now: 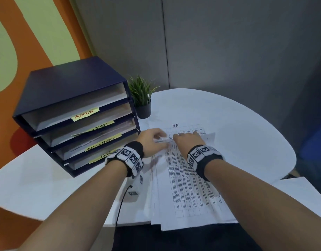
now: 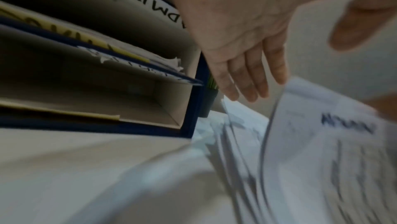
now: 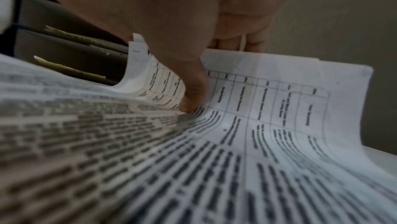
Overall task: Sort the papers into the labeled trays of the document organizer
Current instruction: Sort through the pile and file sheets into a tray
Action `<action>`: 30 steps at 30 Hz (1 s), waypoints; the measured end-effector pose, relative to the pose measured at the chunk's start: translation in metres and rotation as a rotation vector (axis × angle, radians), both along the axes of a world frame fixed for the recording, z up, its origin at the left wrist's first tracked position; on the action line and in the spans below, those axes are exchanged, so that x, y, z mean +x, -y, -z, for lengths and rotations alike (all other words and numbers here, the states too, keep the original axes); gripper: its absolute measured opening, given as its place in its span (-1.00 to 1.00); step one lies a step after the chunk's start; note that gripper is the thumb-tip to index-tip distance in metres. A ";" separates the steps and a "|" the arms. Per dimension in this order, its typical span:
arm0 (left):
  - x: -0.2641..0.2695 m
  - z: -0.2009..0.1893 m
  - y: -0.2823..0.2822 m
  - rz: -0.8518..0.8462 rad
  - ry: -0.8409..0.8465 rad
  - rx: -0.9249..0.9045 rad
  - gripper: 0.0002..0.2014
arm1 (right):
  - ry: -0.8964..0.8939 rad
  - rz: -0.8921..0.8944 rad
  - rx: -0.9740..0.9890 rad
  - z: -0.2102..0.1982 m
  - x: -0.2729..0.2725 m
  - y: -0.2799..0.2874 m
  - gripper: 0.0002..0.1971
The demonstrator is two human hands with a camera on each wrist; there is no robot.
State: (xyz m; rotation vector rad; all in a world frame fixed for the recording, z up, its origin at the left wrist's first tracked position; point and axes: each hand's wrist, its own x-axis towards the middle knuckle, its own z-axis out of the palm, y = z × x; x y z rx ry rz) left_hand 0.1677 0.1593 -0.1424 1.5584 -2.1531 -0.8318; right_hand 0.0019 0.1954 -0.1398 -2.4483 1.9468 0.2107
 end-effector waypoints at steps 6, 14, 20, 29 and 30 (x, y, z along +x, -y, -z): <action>-0.013 -0.024 0.046 -0.069 0.206 -0.113 -0.43 | -0.041 -0.035 -0.039 -0.002 0.000 0.006 -0.61; -0.032 -0.019 0.062 -0.098 0.425 -0.219 -0.38 | -0.067 -0.063 -0.118 -0.006 -0.012 0.001 -0.63; -0.028 -0.015 0.069 -0.055 0.605 -0.098 -0.39 | -0.057 -0.051 -0.123 -0.006 -0.011 -0.009 -0.63; -0.007 -0.026 0.018 0.036 0.221 -0.354 -0.85 | -0.005 -0.034 -0.190 -0.010 -0.013 -0.020 -0.50; 0.000 -0.022 0.009 0.059 0.157 -0.324 -0.82 | 0.031 -0.028 -0.202 -0.009 -0.014 -0.022 -0.49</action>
